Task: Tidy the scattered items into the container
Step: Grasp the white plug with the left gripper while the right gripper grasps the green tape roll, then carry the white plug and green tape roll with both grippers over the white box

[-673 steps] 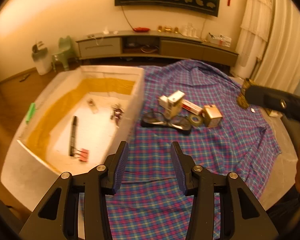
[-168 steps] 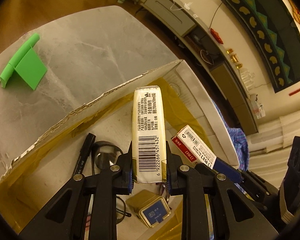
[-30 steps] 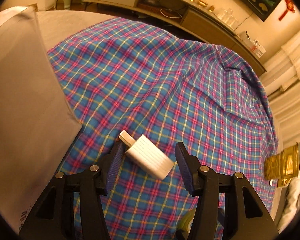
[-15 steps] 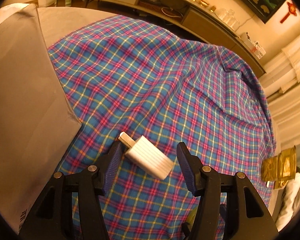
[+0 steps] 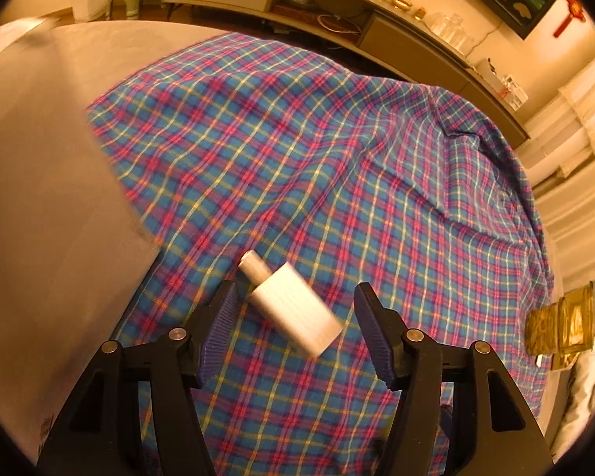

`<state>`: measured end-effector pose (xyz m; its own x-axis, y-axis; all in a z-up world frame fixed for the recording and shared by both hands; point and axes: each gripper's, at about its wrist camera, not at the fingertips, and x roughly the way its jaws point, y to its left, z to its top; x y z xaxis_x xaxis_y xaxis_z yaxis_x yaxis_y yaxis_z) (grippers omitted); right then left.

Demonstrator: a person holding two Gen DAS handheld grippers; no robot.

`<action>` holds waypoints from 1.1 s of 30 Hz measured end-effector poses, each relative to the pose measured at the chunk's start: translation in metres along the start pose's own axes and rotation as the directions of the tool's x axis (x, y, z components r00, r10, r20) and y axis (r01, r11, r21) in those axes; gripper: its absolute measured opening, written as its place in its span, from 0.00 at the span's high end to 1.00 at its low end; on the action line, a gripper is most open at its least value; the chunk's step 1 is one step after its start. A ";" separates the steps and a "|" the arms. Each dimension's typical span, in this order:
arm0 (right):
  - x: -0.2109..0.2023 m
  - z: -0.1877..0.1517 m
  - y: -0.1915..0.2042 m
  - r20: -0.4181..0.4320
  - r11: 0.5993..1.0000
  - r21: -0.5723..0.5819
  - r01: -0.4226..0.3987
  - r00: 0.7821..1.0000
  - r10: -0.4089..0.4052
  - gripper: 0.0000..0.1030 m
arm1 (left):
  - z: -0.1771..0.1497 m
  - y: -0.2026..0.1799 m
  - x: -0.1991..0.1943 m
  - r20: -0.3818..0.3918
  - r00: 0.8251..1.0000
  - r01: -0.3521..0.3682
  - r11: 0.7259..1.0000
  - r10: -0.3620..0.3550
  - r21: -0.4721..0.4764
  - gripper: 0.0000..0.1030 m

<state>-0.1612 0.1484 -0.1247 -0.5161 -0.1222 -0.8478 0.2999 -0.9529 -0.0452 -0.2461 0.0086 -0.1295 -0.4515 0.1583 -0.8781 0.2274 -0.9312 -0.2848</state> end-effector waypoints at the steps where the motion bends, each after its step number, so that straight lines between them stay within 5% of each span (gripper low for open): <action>1: 0.000 0.000 -0.001 0.000 1.000 0.010 -0.012 1.000 0.012 0.52 | -0.002 0.000 -0.001 0.002 1.000 -0.005 1.000 0.005 0.004 0.41; 7: -0.003 0.000 -0.008 -0.002 0.994 0.074 -0.080 0.997 0.080 0.52 | -0.001 0.005 0.000 -0.011 0.999 0.040 0.999 -0.040 0.015 0.78; 14: -0.005 0.000 -0.024 -0.009 0.963 0.192 -0.187 0.981 0.193 0.52 | 0.000 0.004 -0.006 0.003 0.998 0.062 0.997 -0.063 0.049 0.79; 33: -0.035 0.002 -0.009 0.047 0.967 0.136 -0.217 0.976 0.213 0.52 | -0.022 -0.007 -0.055 0.057 0.992 0.101 0.986 -0.109 0.136 0.79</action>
<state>-0.1472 0.1603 -0.0935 -0.4777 -0.3353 -0.8121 0.2930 -0.9322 0.2125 -0.2046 0.0139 -0.0877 -0.5221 0.2402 -0.8184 0.0614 -0.9465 -0.3169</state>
